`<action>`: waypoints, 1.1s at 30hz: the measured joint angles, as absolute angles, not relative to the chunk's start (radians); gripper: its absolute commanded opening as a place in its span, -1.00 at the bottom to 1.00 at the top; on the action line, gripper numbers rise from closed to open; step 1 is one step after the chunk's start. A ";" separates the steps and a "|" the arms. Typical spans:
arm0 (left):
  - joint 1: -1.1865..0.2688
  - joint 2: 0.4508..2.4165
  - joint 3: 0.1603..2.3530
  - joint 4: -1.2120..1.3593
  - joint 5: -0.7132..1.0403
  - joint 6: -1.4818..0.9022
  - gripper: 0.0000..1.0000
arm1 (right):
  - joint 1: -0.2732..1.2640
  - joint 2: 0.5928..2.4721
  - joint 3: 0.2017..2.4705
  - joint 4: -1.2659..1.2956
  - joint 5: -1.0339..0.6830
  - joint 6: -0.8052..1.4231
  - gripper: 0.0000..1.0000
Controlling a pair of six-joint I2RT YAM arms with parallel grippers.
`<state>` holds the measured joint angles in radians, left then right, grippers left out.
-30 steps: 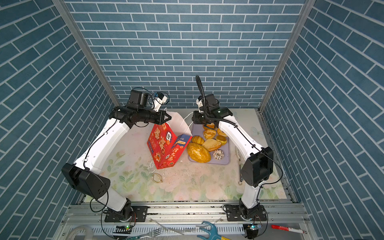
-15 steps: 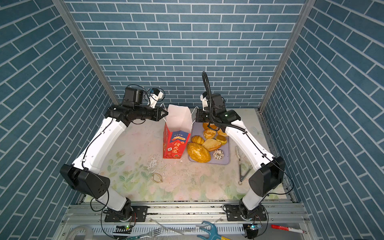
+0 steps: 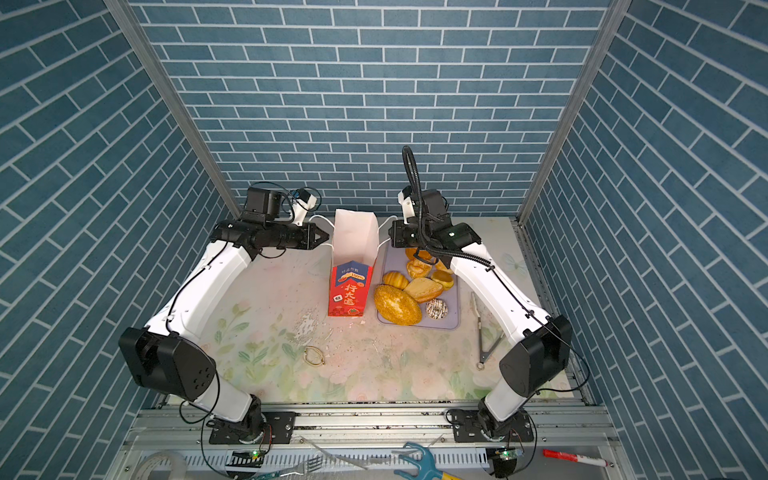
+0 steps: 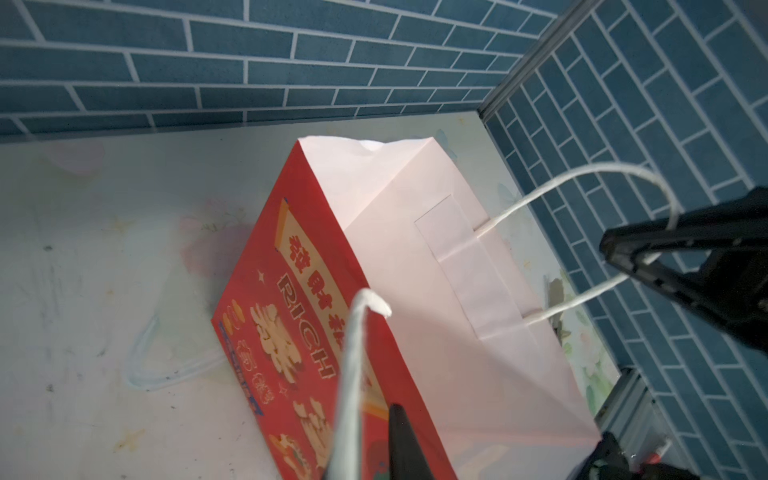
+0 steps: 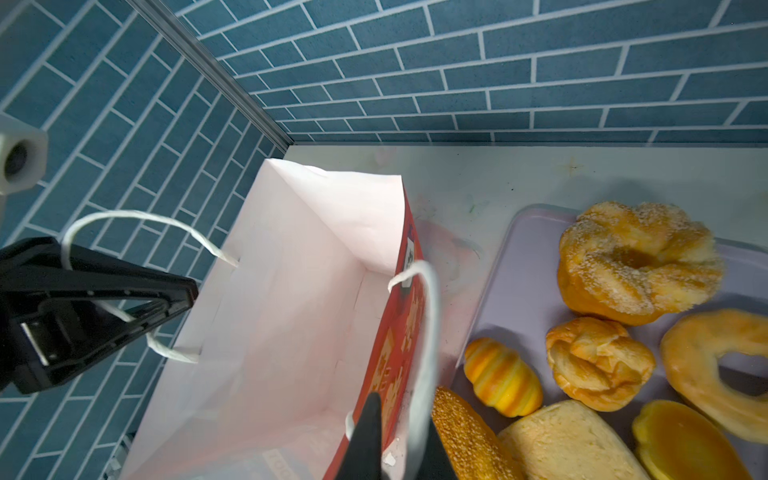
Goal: Place the fake bread into the paper bag
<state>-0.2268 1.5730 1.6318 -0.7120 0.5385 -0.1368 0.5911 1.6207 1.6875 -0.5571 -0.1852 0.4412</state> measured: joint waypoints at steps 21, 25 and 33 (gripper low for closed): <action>-0.197 1.473 1.690 -0.875 0.287 -0.096 0.70 | 0.595 1.613 1.816 -0.683 -0.076 0.283 0.98; -0.178 1.447 1.689 -0.880 0.266 -0.117 0.73 | 0.580 1.603 1.824 -0.746 -0.027 0.271 0.98; -0.041 1.353 1.629 -0.857 0.325 -0.252 0.79 | 0.437 1.461 1.687 -0.857 0.037 0.276 0.92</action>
<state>-0.0414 1.3525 1.6295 -0.8570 0.3252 -0.2520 0.4366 1.4609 1.6871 -0.8566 0.0368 0.2760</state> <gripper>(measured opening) 0.883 0.966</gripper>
